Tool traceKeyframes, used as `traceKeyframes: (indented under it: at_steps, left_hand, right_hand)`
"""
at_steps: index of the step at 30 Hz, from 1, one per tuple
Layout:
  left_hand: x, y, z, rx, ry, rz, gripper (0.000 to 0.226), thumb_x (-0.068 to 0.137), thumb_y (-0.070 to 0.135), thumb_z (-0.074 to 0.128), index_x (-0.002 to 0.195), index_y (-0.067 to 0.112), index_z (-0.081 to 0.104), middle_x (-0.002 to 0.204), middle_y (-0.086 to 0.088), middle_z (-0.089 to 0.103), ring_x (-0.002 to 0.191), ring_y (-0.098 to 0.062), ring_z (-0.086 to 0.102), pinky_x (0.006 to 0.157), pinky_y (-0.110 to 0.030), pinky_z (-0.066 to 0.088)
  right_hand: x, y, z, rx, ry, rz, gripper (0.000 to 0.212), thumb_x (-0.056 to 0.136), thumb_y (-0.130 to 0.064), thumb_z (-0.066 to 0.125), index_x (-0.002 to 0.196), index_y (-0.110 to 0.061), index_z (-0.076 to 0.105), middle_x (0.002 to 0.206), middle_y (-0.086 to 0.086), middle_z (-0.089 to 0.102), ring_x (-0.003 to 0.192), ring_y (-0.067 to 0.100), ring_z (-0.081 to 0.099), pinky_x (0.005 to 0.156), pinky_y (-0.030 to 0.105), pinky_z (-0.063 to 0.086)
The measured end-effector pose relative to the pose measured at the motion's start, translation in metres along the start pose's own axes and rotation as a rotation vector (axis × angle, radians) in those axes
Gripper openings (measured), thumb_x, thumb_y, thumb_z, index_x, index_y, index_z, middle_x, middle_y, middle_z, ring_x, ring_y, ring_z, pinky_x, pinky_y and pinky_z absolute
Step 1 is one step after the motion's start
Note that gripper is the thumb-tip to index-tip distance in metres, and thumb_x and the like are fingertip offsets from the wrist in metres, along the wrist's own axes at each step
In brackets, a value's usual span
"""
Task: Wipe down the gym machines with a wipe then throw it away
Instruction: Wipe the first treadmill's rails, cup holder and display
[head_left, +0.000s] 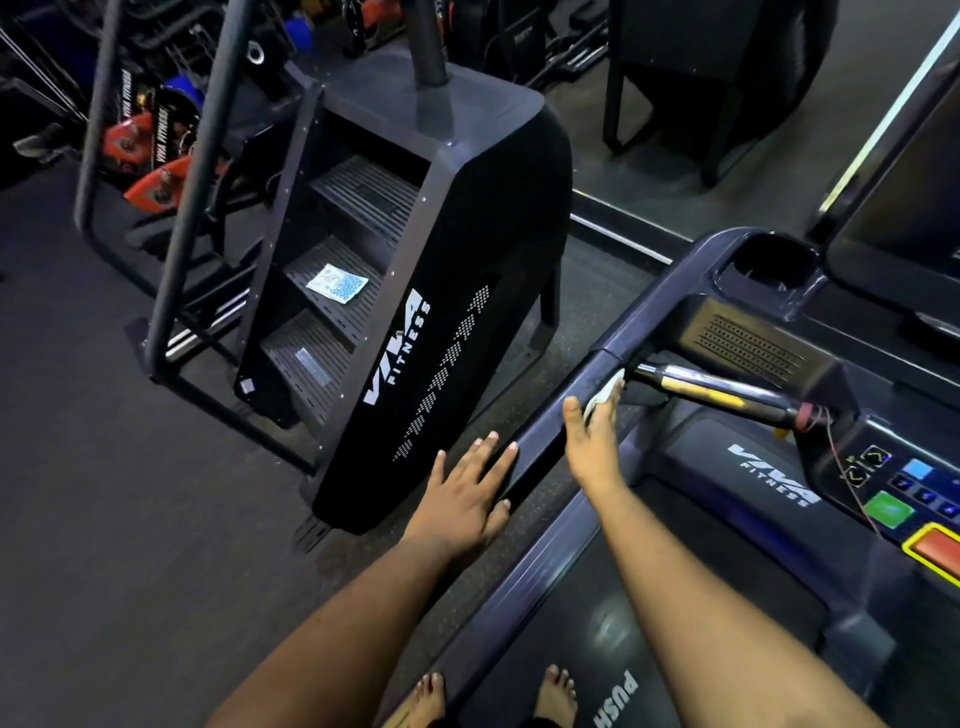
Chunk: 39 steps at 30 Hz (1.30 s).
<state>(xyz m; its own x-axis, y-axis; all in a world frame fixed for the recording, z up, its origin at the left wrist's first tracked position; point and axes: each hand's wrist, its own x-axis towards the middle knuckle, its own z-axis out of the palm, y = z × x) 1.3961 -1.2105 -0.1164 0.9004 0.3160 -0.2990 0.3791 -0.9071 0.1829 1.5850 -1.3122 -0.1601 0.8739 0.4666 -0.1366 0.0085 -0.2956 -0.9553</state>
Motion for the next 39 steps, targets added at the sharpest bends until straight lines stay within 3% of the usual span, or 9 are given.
traceKeyframes:
  at_steps: [3, 7, 10, 16, 21, 24, 29, 35, 39]
  left_hand:
    - [0.001, -0.002, 0.002, 0.001, 0.01, 0.005, 0.071, 0.105, 0.048, 0.033, 0.162, 0.037, -0.007, 0.171, 0.007, -0.013, 0.157, -0.012, -0.009, 0.125, -0.057, 0.0]
    - [-0.002, -0.005, 0.006, -0.018, 0.037, 0.022, 0.07, 0.1, 0.055, 0.019, 0.163, 0.037, -0.006, 0.17, 0.009, -0.016, 0.153, -0.004, -0.017, 0.126, -0.054, -0.003]
    - [-0.005, -0.009, 0.009, -0.026, 0.058, 0.04, 0.07, 0.098, 0.056, 0.014, 0.163, 0.036, -0.003, 0.17, 0.009, -0.014, 0.153, -0.003, -0.016, 0.126, -0.05, -0.002]
    - [-0.013, -0.008, 0.005, -0.018, 0.044, 0.064, 0.073, 0.096, 0.057, 0.008, 0.164, 0.033, -0.002, 0.17, 0.009, -0.013, 0.153, -0.003, -0.015, 0.126, -0.048, -0.004]
    - [-0.026, -0.017, 0.018, -0.013, 0.114, 0.08, 0.069, 0.101, 0.052, 0.021, 0.165, 0.03, 0.007, 0.171, 0.006, -0.004, 0.155, -0.006, -0.006, 0.126, -0.051, 0.004]
    - [-0.036, -0.025, 0.026, -0.001, 0.125, 0.087, 0.068, 0.102, 0.051, 0.024, 0.165, 0.03, 0.009, 0.172, 0.006, -0.001, 0.155, -0.007, -0.003, 0.126, -0.051, 0.005]
    - [-0.047, -0.027, 0.026, -0.013, 0.135, 0.071, 0.067, 0.103, 0.05, 0.025, 0.164, 0.029, 0.012, 0.172, 0.004, 0.003, 0.157, -0.009, 0.002, 0.126, -0.052, 0.007]
    - [-0.053, -0.031, 0.032, -0.026, 0.153, 0.043, 0.067, 0.102, 0.049, 0.029, 0.164, 0.029, 0.014, 0.172, 0.004, 0.007, 0.157, -0.01, 0.007, 0.125, -0.055, 0.016]
    - [-0.061, -0.036, 0.035, -0.022, 0.135, 0.039, 0.065, 0.103, 0.05, 0.024, 0.164, 0.032, 0.009, 0.172, 0.005, 0.003, 0.157, -0.009, 0.003, 0.126, -0.054, 0.012]
  right_hand:
    - [0.006, 0.002, -0.001, -0.096, -0.014, -0.054, 0.106, 0.092, -0.076, 0.038, 0.159, -0.013, -0.015, 0.167, 0.004, -0.019, 0.152, 0.01, -0.014, 0.127, 0.034, -0.002]
    - [-0.049, 0.014, 0.018, -0.204, -0.127, -0.184, 0.107, 0.087, -0.085, 0.028, 0.159, -0.019, -0.014, 0.167, 0.001, -0.023, 0.152, 0.008, -0.022, 0.119, 0.016, -0.01]
    - [-0.048, 0.029, 0.015, -0.284, -0.137, -0.228, 0.101, 0.091, -0.079, 0.031, 0.159, -0.02, -0.015, 0.168, 0.002, -0.02, 0.153, 0.009, -0.019, 0.123, 0.027, -0.007]
    - [0.008, 0.003, -0.006, -0.042, -0.011, 0.049, 0.097, 0.092, -0.065, 0.036, 0.161, -0.014, -0.008, 0.17, 0.005, -0.004, 0.156, 0.018, 0.003, 0.119, 0.022, 0.004]
    - [-0.067, 0.02, 0.047, 0.135, -0.045, 0.242, 0.119, 0.078, -0.094, 0.032, 0.156, -0.005, 0.021, 0.16, 0.016, 0.03, 0.147, 0.025, 0.03, 0.122, 0.043, 0.026]
    - [-0.071, 0.006, 0.05, 0.222, -0.044, 0.247, 0.093, 0.094, -0.073, 0.036, 0.158, -0.007, 0.019, 0.161, 0.011, 0.03, 0.145, 0.018, 0.031, 0.115, 0.026, 0.026]
    - [-0.015, -0.004, 0.019, 0.338, 0.042, 0.48, 0.075, 0.101, -0.067, 0.022, 0.162, -0.025, 0.013, 0.167, 0.004, 0.02, 0.153, 0.028, 0.021, 0.121, 0.044, 0.019]
    - [-0.112, 0.0, 0.069, 0.163, -0.045, 0.204, 0.095, 0.094, -0.077, 0.033, 0.156, -0.006, 0.021, 0.154, -0.001, 0.031, 0.144, 0.02, 0.033, 0.121, 0.032, 0.024]
    - [-0.078, 0.007, 0.06, -0.073, 0.013, 0.084, 0.095, 0.099, -0.067, 0.035, 0.161, -0.006, -0.004, 0.17, 0.006, -0.006, 0.156, 0.02, 0.0, 0.127, 0.036, 0.007]
